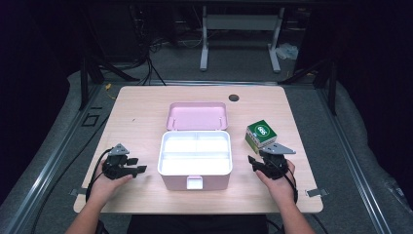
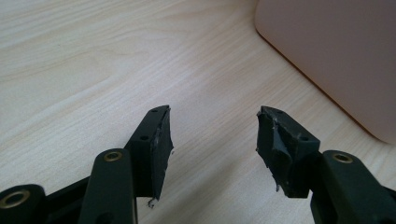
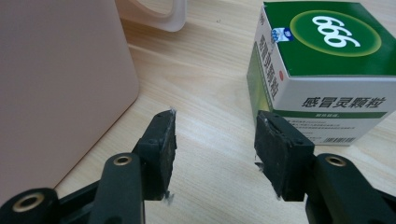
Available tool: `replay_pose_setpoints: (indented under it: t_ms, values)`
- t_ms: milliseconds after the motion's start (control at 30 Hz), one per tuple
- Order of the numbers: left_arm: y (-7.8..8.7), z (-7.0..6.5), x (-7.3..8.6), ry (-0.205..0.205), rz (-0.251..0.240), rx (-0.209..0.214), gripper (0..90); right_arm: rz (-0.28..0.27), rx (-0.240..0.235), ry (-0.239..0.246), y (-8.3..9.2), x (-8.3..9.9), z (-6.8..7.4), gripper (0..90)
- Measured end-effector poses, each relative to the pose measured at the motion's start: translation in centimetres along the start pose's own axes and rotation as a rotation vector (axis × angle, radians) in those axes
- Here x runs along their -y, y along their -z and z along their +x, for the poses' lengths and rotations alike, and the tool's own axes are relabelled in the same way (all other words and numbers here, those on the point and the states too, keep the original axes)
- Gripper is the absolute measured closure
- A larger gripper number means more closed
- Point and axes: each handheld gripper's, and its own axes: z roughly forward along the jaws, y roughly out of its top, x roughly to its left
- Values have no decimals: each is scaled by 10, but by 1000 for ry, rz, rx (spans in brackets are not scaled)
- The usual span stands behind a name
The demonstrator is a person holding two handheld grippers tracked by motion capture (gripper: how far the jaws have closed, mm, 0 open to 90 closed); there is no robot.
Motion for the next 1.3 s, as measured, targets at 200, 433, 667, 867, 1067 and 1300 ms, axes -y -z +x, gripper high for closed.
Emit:
replay_pose_setpoints:
  t_ms: [200,433,667,867,1067,1300]
  values:
    - [2,0,0,2,0,1,449,15,-17,4,-2,0,3,487]
    - [3,-2,-1,-12,4,0,448,15,-19,15,-3,-1,5,485]
    - [4,-9,-4,-34,-1,27,449,19,-20,13,-2,-1,4,479]
    - [4,-10,-5,-38,-1,34,448,21,-22,12,-2,-1,4,478]
    - [7,-19,-10,-52,-19,52,446,11,-22,7,0,-2,5,476]
    - [17,-25,-18,-60,-48,78,449,-2,-22,11,3,-4,8,474]
